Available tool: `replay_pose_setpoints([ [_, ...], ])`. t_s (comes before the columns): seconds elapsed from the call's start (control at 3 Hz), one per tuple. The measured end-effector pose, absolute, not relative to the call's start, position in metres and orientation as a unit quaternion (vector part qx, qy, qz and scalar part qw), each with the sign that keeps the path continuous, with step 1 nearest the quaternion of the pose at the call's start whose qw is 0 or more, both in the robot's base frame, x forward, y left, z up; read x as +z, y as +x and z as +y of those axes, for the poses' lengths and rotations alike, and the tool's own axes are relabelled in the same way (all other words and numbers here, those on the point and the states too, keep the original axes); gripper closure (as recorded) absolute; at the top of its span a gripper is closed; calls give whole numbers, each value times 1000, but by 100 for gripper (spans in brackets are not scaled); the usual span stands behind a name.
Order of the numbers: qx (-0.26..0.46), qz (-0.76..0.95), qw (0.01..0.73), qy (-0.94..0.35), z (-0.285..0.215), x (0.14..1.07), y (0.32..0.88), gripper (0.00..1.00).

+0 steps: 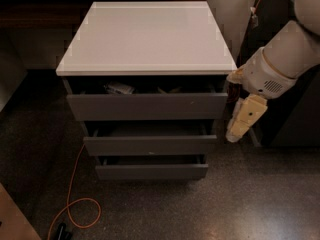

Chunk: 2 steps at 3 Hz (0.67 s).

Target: Pick sponge from top drawer and place on counter

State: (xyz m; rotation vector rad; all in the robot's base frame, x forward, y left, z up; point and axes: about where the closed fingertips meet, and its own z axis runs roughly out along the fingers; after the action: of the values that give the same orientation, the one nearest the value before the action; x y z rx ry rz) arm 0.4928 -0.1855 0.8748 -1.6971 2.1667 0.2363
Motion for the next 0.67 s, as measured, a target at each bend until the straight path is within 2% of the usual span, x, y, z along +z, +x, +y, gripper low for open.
replay_pose_setpoints([
  [0.33,50,742,183,-643,-162,830,515,0],
  [0.67,10,725,185,-663,-158,798,539,0],
])
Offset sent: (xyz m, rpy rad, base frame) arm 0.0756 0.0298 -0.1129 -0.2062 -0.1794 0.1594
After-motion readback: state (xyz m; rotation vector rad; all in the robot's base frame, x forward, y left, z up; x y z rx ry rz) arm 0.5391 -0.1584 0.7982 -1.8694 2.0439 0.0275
